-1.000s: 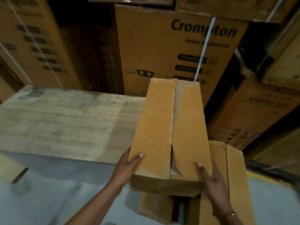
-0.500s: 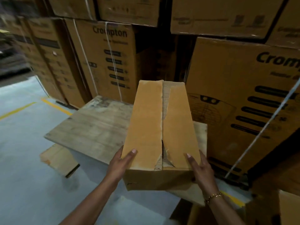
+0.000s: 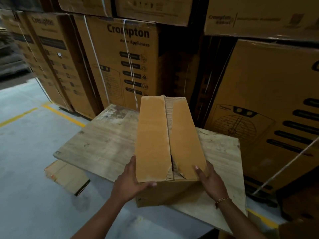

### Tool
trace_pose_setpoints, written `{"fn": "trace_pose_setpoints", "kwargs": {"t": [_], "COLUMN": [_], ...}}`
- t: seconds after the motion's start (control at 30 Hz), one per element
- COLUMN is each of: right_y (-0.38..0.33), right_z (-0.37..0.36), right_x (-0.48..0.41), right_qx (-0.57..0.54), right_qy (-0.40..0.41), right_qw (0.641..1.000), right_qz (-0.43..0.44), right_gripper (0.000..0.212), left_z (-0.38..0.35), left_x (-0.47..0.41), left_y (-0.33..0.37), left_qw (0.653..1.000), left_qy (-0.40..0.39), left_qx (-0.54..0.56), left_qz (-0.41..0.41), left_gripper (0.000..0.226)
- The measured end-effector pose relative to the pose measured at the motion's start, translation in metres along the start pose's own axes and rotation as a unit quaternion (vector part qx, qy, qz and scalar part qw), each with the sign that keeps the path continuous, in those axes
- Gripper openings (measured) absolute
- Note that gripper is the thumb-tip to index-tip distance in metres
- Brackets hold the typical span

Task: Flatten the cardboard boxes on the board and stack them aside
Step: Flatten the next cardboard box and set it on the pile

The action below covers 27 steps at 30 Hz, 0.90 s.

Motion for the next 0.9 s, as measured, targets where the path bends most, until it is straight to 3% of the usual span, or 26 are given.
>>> {"fn": "trace_pose_setpoints", "kwargs": {"t": [0.1, 0.17, 0.23, 0.3, 0.37, 0.43, 0.5, 0.6, 0.7, 0.77, 0.83, 0.9], "right_y": [-0.001, -0.015, -0.034, -0.053, -0.07, -0.084, -0.094, -0.1, -0.093, -0.092, -0.094, -0.093], "right_z": [-0.002, -0.002, -0.007, -0.017, -0.03, -0.043, -0.051, -0.047, -0.037, -0.034, -0.032, -0.03], "right_x": [-0.003, -0.004, -0.002, -0.001, -0.003, -0.004, -0.004, -0.005, -0.01, -0.009, -0.008, -0.009], "right_qx": [0.092, 0.178, 0.244, 0.281, 0.303, 0.318, 0.305, 0.215, 0.146, 0.127, 0.147, 0.224], "right_qy": [0.007, 0.034, 0.038, 0.006, -0.034, -0.07, -0.104, -0.152, -0.206, -0.245, -0.245, -0.199], "right_qw": [0.996, 0.982, 0.964, 0.949, 0.937, 0.925, 0.917, 0.931, 0.934, 0.922, 0.918, 0.921], "right_qz": [0.008, 0.045, 0.098, 0.143, 0.171, 0.194, 0.234, 0.252, 0.252, 0.271, 0.275, 0.249], "right_gripper": [0.087, 0.089, 0.088, 0.08, 0.075, 0.077, 0.083, 0.081, 0.073, 0.073, 0.079, 0.085], "left_z": [-0.001, 0.001, 0.007, 0.012, 0.008, -0.004, -0.004, 0.015, 0.008, 0.007, 0.012, 0.012], "left_x": [-0.004, 0.0, 0.009, 0.02, 0.026, 0.029, 0.032, 0.037, 0.038, 0.04, 0.04, 0.039], "left_y": [-0.001, -0.004, -0.011, -0.015, -0.008, 0.0, 0.01, 0.012, 0.018, 0.025, 0.029, 0.015], "left_qw": [0.997, 0.991, 0.986, 0.977, 0.987, 0.992, 0.991, 0.978, 0.983, 0.977, 0.977, 0.975], "left_qy": [0.016, 0.072, 0.164, 0.212, 0.152, 0.081, 0.097, 0.202, 0.106, 0.121, 0.174, 0.204], "left_qx": [-0.071, -0.11, -0.042, -0.015, -0.057, -0.093, -0.091, -0.047, -0.149, -0.177, -0.12, 0.038], "left_qz": [-0.01, -0.017, -0.013, -0.007, -0.01, -0.016, 0.004, 0.025, -0.001, -0.001, 0.021, 0.078], "left_gripper": [0.132, 0.114, 0.093, 0.089, 0.088, 0.107, 0.105, 0.099, 0.105, 0.102, 0.097, 0.087]}}
Point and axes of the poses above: each hand's wrist, its own x-axis away from the middle knuckle, its own z-axis out of the back of the hand, y = z × x, the point moved 4 cm from there along -x, towards the middle knuckle, and after that the axes turned 2 degrees about -y, right-handed, at the moved point
